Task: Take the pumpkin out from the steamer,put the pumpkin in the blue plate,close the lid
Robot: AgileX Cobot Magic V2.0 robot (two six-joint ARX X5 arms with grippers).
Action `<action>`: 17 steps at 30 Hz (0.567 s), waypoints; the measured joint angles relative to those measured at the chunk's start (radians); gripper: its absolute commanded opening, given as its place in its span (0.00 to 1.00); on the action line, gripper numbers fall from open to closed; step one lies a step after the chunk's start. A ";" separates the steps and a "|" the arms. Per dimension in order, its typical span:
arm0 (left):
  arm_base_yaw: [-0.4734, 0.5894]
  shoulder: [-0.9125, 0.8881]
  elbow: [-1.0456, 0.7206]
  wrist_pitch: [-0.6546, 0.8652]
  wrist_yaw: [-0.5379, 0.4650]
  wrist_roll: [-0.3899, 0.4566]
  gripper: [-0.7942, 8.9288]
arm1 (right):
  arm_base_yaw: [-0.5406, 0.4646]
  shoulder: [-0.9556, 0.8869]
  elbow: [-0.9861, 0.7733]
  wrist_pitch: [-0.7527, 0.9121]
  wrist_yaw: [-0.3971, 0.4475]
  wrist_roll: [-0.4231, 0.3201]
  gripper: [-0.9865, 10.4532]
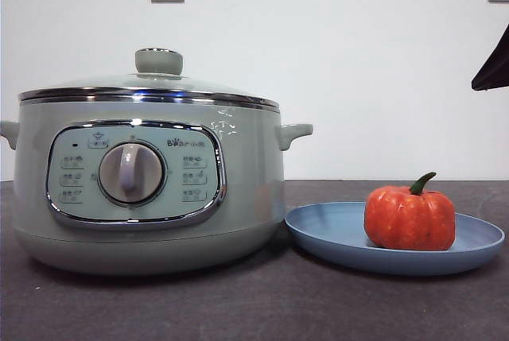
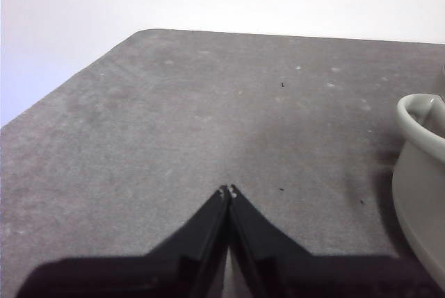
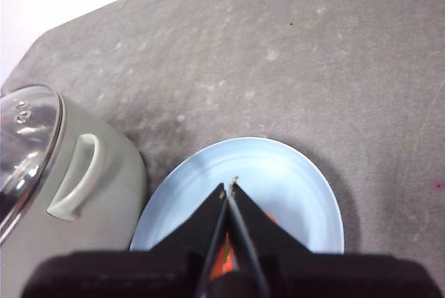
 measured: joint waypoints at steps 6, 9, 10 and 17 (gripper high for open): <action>0.000 0.000 0.000 0.000 0.000 0.000 0.08 | 0.004 -0.030 0.000 -0.020 0.043 -0.025 0.09; 0.000 0.000 0.000 0.000 0.000 0.000 0.08 | 0.004 -0.085 0.000 -0.045 0.126 -0.077 0.09; 0.000 0.000 0.000 0.000 0.000 0.000 0.08 | 0.003 -0.105 0.000 -0.059 0.129 -0.094 0.09; 0.000 0.000 0.000 0.000 0.000 0.000 0.08 | -0.003 -0.279 -0.001 -0.116 0.129 -0.307 0.09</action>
